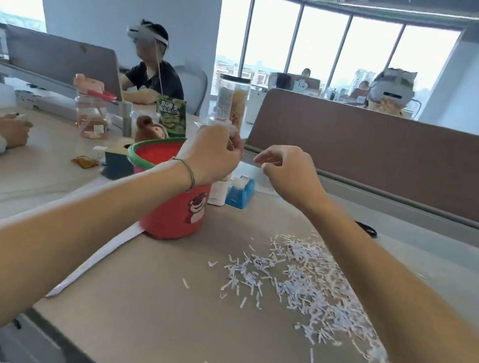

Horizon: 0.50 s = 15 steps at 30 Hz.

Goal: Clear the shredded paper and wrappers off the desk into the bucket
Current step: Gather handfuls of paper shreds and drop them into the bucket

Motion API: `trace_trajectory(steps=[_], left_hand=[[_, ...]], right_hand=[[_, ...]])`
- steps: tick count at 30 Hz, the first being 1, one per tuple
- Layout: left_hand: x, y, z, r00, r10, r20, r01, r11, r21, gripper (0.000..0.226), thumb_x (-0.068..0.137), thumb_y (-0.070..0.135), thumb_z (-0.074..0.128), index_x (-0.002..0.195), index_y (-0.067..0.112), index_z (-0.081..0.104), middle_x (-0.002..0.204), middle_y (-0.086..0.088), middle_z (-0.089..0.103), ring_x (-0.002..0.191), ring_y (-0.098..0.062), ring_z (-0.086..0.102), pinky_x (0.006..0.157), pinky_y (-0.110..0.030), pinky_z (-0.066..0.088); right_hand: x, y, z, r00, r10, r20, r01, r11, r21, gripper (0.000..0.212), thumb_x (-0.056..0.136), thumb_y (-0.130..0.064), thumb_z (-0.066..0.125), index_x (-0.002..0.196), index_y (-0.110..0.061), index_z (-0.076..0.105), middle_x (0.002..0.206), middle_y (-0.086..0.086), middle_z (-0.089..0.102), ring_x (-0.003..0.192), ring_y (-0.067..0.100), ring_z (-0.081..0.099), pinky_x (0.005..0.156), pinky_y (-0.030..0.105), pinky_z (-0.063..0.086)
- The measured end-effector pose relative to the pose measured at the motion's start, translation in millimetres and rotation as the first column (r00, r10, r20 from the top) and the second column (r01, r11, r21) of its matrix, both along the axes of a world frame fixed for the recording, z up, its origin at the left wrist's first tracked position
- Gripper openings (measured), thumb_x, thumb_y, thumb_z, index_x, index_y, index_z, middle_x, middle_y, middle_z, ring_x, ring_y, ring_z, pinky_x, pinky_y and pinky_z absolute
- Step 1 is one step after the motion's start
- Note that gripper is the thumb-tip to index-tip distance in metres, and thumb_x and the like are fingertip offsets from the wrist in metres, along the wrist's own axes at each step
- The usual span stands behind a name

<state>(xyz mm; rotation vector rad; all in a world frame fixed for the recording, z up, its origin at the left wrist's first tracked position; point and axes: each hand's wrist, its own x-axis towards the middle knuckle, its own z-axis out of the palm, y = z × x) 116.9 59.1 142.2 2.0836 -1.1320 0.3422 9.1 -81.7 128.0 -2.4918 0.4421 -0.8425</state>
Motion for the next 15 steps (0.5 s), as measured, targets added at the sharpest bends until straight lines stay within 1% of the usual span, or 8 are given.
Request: trace_trajectory(steps=[3, 5, 7, 8, 10, 12, 13, 15], left_hand=[[-24.7, -33.7, -10.1, 0.995, -0.093, -0.039, 0.094, 0.995, 0.013, 0.014, 0.087, 0.021, 0.056, 0.086, 0.025, 0.069, 0.077, 0.009, 0.065, 0.076, -0.012, 0.061, 0.067, -0.029, 0.049], [-41.0, -56.4, -19.0, 0.985, -0.163, -0.058, 0.164, 0.986, 0.003, 0.013, 0.084, 0.022, 0.056, 0.082, 0.027, 0.068, 0.076, 0.011, 0.065, 0.077, -0.014, 0.061, 0.072, -0.033, 0.054], [-58.9, -76.3, -26.9, 0.975, -0.214, -0.064, 0.215, 0.976, 0.009, 0.012, 0.084, 0.023, 0.057, 0.081, 0.027, 0.068, 0.075, 0.014, 0.063, 0.076, -0.014, 0.061, 0.072, -0.034, 0.054], [-67.8, -84.5, -30.5, 0.972, -0.227, -0.06, 0.229, 0.973, 0.023, 0.012, 0.085, 0.023, 0.057, 0.083, 0.027, 0.068, 0.075, 0.014, 0.062, 0.076, -0.014, 0.061, 0.071, -0.032, 0.053], [-82.7, -99.0, -39.2, 0.969, -0.243, -0.037, 0.245, 0.968, 0.055, 0.014, 0.089, 0.023, 0.056, 0.09, 0.025, 0.069, 0.079, 0.013, 0.061, 0.078, -0.015, 0.059, 0.067, -0.028, 0.047], [-93.6, -111.7, -52.1, 0.964, -0.265, -0.032, 0.267, 0.958, 0.102, 0.015, 0.09, 0.023, 0.054, 0.096, 0.025, 0.068, 0.089, 0.008, 0.064, 0.081, -0.014, 0.059, 0.065, -0.024, 0.042], [-97.6, -118.0, -60.2, 0.96, -0.277, -0.038, 0.28, 0.95, 0.138, 0.016, 0.092, 0.024, 0.054, 0.1, 0.025, 0.067, 0.096, 0.006, 0.066, 0.084, -0.014, 0.058, 0.066, -0.025, 0.041], [-103.1, -130.9, -82.0, 0.954, -0.296, -0.047, 0.298, 0.922, 0.245, 0.024, 0.095, 0.031, 0.053, 0.116, 0.024, 0.062, 0.114, 0.0, 0.064, 0.096, -0.017, 0.058, 0.076, -0.028, 0.045]], right_hand=[[-42.3, -28.6, -5.8, 0.994, -0.103, -0.021, 0.103, 0.995, 0.012, 0.029, 0.089, -0.008, 0.054, 0.1, -0.019, 0.079, 0.102, -0.002, 0.074, 0.093, 0.013, 0.067, 0.077, 0.025, 0.053], [-69.0, -47.4, -10.2, 0.987, -0.154, -0.035, 0.155, 0.988, 0.027, 0.031, 0.085, -0.009, 0.053, 0.096, -0.022, 0.079, 0.098, -0.001, 0.076, 0.091, 0.014, 0.069, 0.074, 0.024, 0.055], [-94.3, -63.2, -14.9, 0.98, -0.194, -0.048, 0.196, 0.98, 0.041, 0.03, 0.084, -0.009, 0.053, 0.093, -0.024, 0.078, 0.096, -0.001, 0.076, 0.089, 0.014, 0.069, 0.067, 0.016, 0.052], [-105.4, -70.1, -17.3, 0.975, -0.215, -0.053, 0.217, 0.975, 0.039, 0.03, 0.084, -0.01, 0.054, 0.093, -0.025, 0.078, 0.096, -0.001, 0.076, 0.09, 0.013, 0.069, 0.066, 0.016, 0.05], [-125.5, -82.8, -22.9, 0.966, -0.249, -0.064, 0.252, 0.967, 0.031, 0.028, 0.085, -0.01, 0.055, 0.093, -0.024, 0.078, 0.097, -0.003, 0.076, 0.093, 0.012, 0.068, 0.075, 0.025, 0.052], [-143.2, -93.6, -30.1, 0.958, -0.276, -0.073, 0.278, 0.96, 0.023, 0.027, 0.086, -0.011, 0.056, 0.094, -0.023, 0.079, 0.097, -0.004, 0.077, 0.093, 0.012, 0.069, 0.083, 0.031, 0.055], [-151.9, -98.4, -34.1, 0.954, -0.289, -0.077, 0.292, 0.956, 0.022, 0.026, 0.088, -0.012, 0.056, 0.094, -0.023, 0.079, 0.095, -0.005, 0.077, 0.092, 0.011, 0.069, 0.084, 0.033, 0.056], [-168.8, -107.1, -42.4, 0.947, -0.31, -0.089, 0.314, 0.949, 0.037, 0.025, 0.092, -0.013, 0.056, 0.093, -0.024, 0.079, 0.094, -0.007, 0.076, 0.091, 0.01, 0.068, 0.083, 0.031, 0.055]])
